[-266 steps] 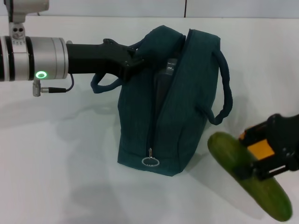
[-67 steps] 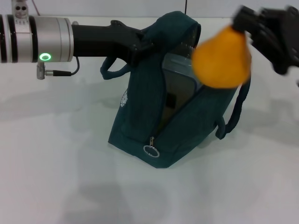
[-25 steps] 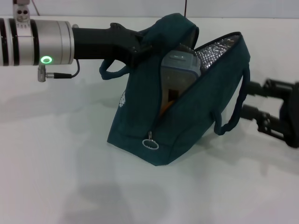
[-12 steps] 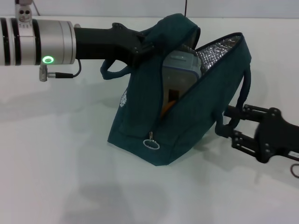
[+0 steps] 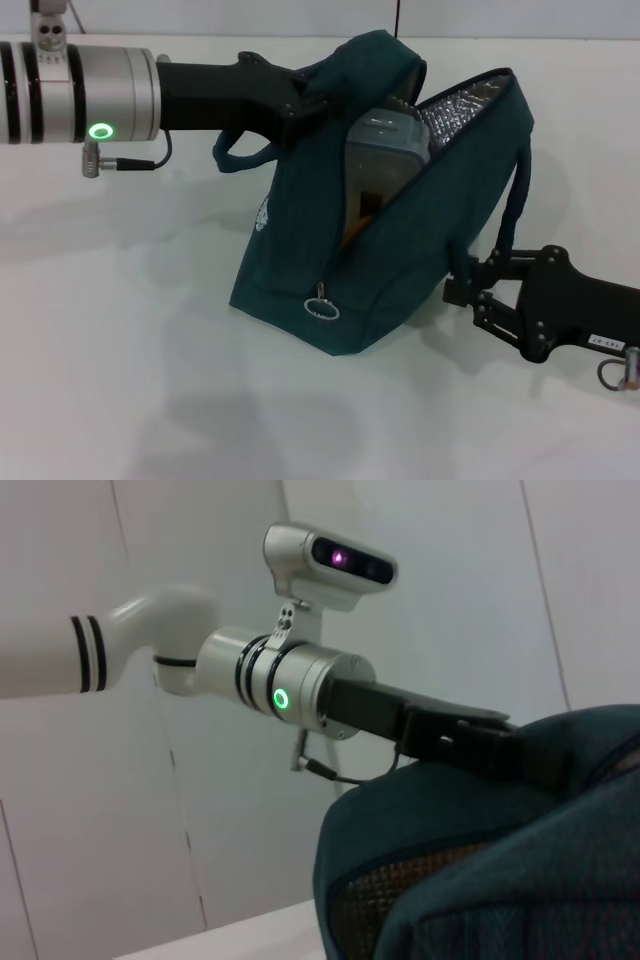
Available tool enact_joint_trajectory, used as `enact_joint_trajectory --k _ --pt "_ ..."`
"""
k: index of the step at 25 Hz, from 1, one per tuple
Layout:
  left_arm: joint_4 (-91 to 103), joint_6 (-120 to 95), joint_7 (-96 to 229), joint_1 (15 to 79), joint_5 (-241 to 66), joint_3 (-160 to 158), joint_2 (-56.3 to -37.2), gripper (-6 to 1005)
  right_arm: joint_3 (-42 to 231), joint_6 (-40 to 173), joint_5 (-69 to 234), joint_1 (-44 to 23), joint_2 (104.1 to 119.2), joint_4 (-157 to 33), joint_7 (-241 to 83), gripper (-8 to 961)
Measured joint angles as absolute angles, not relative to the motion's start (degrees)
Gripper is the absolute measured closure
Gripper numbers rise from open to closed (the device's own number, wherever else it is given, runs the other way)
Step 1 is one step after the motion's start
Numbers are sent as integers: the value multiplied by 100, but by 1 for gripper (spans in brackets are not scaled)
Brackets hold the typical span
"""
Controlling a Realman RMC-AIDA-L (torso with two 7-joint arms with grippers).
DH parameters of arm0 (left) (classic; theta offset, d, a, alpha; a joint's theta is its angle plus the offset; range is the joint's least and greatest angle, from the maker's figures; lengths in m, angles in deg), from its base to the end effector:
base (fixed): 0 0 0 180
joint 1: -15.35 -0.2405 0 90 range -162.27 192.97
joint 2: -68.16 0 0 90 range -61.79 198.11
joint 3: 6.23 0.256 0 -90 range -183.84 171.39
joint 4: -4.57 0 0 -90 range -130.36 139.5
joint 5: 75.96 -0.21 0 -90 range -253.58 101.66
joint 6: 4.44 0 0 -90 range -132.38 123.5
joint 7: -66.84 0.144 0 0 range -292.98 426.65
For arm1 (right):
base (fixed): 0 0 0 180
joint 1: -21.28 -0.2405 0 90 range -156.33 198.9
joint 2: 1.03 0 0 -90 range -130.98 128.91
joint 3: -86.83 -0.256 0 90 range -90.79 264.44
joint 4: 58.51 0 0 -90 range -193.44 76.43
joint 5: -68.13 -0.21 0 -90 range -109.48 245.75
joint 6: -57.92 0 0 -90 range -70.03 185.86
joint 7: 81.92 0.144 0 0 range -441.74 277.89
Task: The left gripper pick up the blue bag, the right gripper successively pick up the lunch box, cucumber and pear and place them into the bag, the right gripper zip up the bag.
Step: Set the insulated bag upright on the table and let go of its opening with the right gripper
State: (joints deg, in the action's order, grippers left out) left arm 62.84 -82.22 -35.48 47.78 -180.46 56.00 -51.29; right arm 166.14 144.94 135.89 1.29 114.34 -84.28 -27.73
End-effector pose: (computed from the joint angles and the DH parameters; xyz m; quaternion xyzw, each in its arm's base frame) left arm -0.1668 0.3762 0.0082 -0.9473 -0.1879 -0.2194 0.1387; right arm 0.2650 0.2728 -0.0371 -0.9157 0.1274 0.3567 0.1343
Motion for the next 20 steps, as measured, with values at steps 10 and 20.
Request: enact_joint_trajectory --k 10,20 --pt "5997 -8240 -3145 4725 -17852 5598 -5130 956 16618 14507 12752 206 11436 -7979 -3405 837" --pt "5172 -8418 -1288 4269 -16449 5573 -5131 956 16588 14550 11556 199 11435 -7795 -3621 882"
